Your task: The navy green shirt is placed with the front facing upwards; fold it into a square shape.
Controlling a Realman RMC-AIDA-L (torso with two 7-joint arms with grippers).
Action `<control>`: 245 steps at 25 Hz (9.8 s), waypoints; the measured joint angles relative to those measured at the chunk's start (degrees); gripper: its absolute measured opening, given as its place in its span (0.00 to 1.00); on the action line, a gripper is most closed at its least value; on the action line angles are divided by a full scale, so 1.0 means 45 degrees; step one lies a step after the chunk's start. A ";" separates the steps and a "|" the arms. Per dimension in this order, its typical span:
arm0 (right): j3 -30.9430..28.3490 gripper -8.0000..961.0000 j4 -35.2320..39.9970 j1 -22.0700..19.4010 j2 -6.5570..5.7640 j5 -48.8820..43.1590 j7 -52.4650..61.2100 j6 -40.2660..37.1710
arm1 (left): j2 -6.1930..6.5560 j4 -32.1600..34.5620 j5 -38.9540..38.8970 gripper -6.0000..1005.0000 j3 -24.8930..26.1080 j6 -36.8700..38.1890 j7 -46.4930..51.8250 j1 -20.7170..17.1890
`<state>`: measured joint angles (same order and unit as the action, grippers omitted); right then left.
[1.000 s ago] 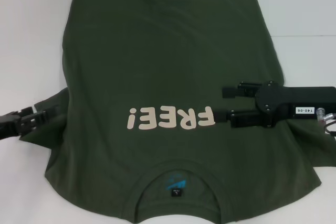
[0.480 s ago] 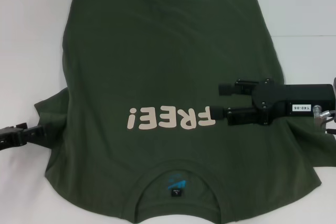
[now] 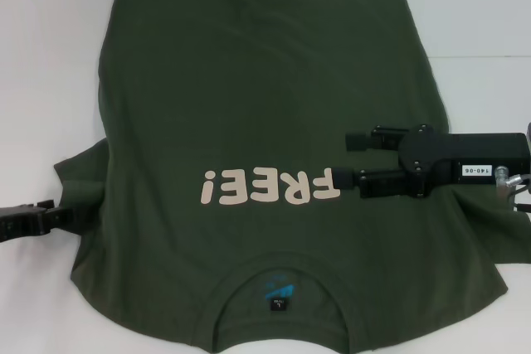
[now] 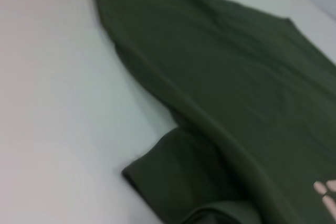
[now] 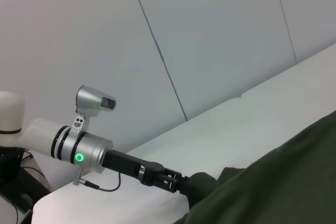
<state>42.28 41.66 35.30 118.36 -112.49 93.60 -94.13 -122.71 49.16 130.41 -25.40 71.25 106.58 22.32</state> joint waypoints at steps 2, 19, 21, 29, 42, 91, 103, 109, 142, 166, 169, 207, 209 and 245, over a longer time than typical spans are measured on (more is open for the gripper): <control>0.0000 0.94 0.0000 0.0004 0.0001 0.0002 0.0000 0.0000 | -0.0024 0.0180 0.0521 0.84 -0.0099 -0.0169 0.0356 0.0095; -0.0072 0.94 0.0000 -0.0080 0.0038 0.0117 -0.0045 0.0000 | -0.0219 0.0864 0.0902 0.19 -0.0362 -0.0298 0.0767 0.0279; -0.0110 0.94 0.0000 -0.0088 0.0040 0.0150 -0.0063 0.0000 | -0.0188 0.0868 0.0899 0.14 -0.0361 -0.0282 0.0767 0.0331; -0.0155 0.94 0.0000 -0.0110 0.0072 0.0157 -0.0029 0.0000 | 0.0052 0.1227 0.0948 0.01 -0.0253 -0.0652 0.1041 0.0334; -0.0157 0.94 -0.0156 -0.0068 0.0204 0.0157 0.0000 0.0096 | 0.0468 0.2102 0.1734 0.02 -0.0084 -0.1393 0.1795 0.0517; -0.0098 0.93 -0.0311 -0.0160 0.0154 0.0174 -0.0117 -0.0162 | -0.0303 0.0217 -0.0640 0.09 -0.1863 0.1500 0.3128 0.2853; -0.0873 0.93 -0.0262 -0.0262 0.0016 0.0335 0.1242 -0.0091 | -0.0286 -0.0224 -0.4568 0.53 -0.1857 0.3191 -0.0230 0.1557; -0.0980 0.92 -0.0183 -0.0337 -0.0373 0.0274 0.3866 0.0105 | -0.0268 -0.0664 -0.4720 0.66 -0.2280 0.4178 -0.2143 0.1493; -0.1810 0.89 0.0366 -0.2654 -0.2111 -0.1740 1.0827 0.1374 | -0.0293 -0.1076 -0.2944 0.84 -0.3695 0.5003 -0.4898 0.1441; -0.2008 0.84 -0.0496 -0.3147 -0.1692 -0.1917 0.9866 0.3196 | -0.0210 -0.0983 -0.2262 0.84 -0.4043 0.5025 -0.5193 0.1852; -0.1999 0.83 -0.0772 -0.3039 -0.1672 -0.1919 0.9698 0.3381 | -0.0212 -0.0982 -0.2262 0.84 -0.4043 0.5005 -0.5193 0.1856; -0.2041 0.07 -0.1191 -0.2958 -0.1420 -0.1973 0.9531 0.3863 | -0.0192 -0.0964 -0.2304 0.84 -0.3907 0.4886 -0.5192 0.1937; -0.2073 0.03 -0.1191 -0.2966 -0.1408 -0.1972 0.9530 0.3918 | -0.0192 -0.0964 -0.2303 0.84 -0.3908 0.4876 -0.5191 0.1936; -0.2882 0.01 -0.0995 -0.0854 -0.2775 -0.2590 0.9413 0.4771 | -0.0252 -0.1011 -0.2717 0.84 -0.3700 0.4757 -0.5080 0.1834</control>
<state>29.30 37.18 31.46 105.87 -124.14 135.95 -72.66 -123.84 44.61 118.18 -42.05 92.65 83.72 30.57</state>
